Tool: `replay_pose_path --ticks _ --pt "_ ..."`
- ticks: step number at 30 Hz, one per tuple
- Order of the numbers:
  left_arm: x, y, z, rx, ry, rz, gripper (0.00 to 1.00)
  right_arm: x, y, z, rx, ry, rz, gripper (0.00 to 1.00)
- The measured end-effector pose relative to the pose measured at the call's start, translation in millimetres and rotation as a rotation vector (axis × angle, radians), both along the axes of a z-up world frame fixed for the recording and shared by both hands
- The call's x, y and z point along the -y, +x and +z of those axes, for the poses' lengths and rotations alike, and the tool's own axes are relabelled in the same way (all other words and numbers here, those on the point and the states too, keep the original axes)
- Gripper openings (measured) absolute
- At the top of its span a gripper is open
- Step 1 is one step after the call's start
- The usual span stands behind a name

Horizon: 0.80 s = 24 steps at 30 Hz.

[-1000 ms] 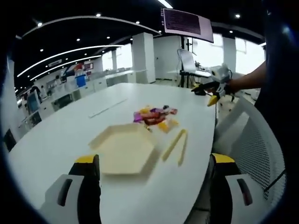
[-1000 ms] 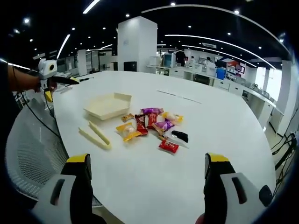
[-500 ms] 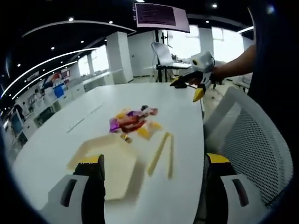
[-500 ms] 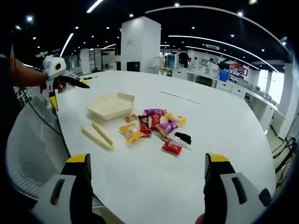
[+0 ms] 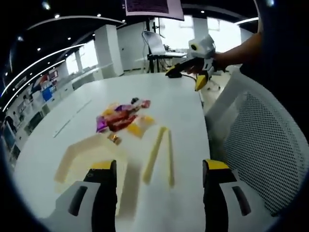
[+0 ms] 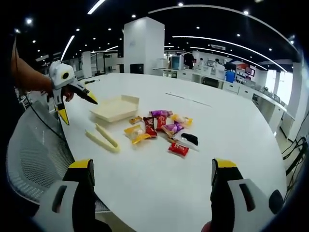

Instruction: Place the target food into the container with the food tongs after gripping and lifting it, then release it inside without dropping or visibly crushing the food.

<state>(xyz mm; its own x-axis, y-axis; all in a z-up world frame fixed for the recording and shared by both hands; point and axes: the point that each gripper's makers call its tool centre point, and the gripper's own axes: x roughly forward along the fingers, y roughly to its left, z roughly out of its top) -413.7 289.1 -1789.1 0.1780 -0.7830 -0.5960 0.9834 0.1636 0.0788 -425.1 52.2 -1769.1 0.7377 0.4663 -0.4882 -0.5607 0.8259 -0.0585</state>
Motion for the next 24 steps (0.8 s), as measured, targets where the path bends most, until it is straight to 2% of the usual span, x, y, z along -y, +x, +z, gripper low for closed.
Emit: replay_pose_path --ticks 2,9,12,18,24 --pt "2.3 -0.9 -9.2 0.004 0.034 -0.013 0.64 0.8 -0.7 -0.6 -0.001 0.001 -0.003 1.00" --pt "7.6 -1.8 -29.6 -0.028 0.078 -0.021 0.56 1.4 -3.0 -2.3 -0.007 0.003 -0.005 1.00" --pt "5.9 -0.2 -39.5 -0.018 0.123 -0.024 0.51 1.5 -3.2 -2.9 -0.008 0.005 -0.006 1.00" --pt "10.7 1.0 -46.9 -0.048 0.132 -0.022 0.48 0.8 -3.8 -4.7 -0.012 0.008 -0.005 1.00" --pt "11.9 5.8 -52.1 -0.050 0.157 -0.012 0.39 -0.4 -4.1 -7.6 -0.015 0.003 0.002 1.00"
